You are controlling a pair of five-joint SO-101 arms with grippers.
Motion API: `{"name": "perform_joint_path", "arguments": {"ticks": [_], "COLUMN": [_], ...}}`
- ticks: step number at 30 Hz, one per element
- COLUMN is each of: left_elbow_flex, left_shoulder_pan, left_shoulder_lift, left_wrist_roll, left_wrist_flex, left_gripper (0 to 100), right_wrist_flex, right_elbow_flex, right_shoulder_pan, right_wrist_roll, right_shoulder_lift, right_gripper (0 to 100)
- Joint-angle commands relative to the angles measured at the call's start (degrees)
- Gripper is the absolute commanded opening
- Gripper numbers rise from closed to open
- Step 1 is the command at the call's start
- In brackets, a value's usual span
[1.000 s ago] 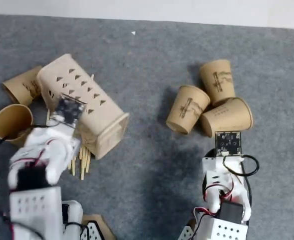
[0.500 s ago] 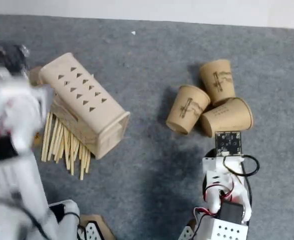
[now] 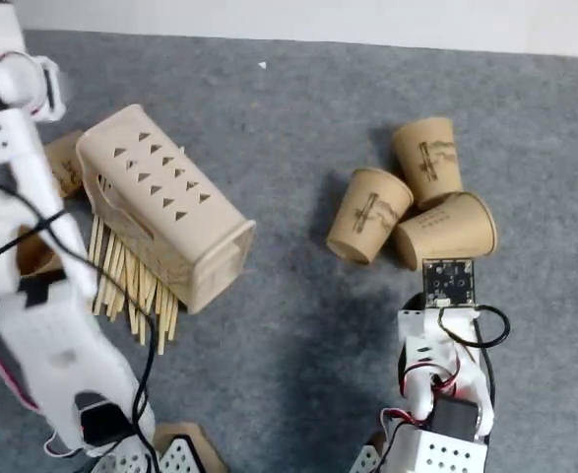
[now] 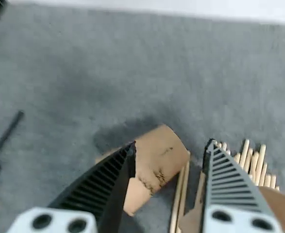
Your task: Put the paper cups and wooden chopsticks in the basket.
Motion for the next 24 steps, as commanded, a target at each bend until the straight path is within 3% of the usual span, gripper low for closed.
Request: {"name": "perform_joint_path", "arguments": {"ticks": [1,4,7,15,18,21,24], "left_elbow_flex": [-15.25,-22.29,-19.47,22.64,32.92,35.30,29.32], "left_shoulder_pan": [4.18,7.25,10.15,24.48,28.70,28.53,22.29], "left_shoulder_lift": [8.04,9.10,3.56,-23.25,-32.13,-38.46,-40.57], "left_wrist_roll": [-0.70,-1.32,-1.32,-1.58,-1.58,-1.58,-1.67], "left_wrist_flex": [10.29,14.51,14.59,14.33,14.15,13.89,12.40], "left_gripper": [25,25,24,22,22,22,22], "right_wrist_flex": [-1.36,-1.36,-1.36,-1.36,-1.36,-1.36,-1.27], "right_elbow_flex": [6.90,6.90,6.90,6.90,6.90,6.90,6.90], "right_shoulder_pan": [0.40,0.40,0.40,0.40,0.57,0.57,0.66], "right_wrist_roll": [-0.35,-0.35,-0.35,-0.35,-0.35,-0.35,-0.35], "right_shoulder_lift": [-0.40,-0.40,-0.40,-0.40,-0.40,-0.40,-0.40], "right_gripper": [0.6,0.6,0.6,0.6,0.6,0.6,0.6]}}
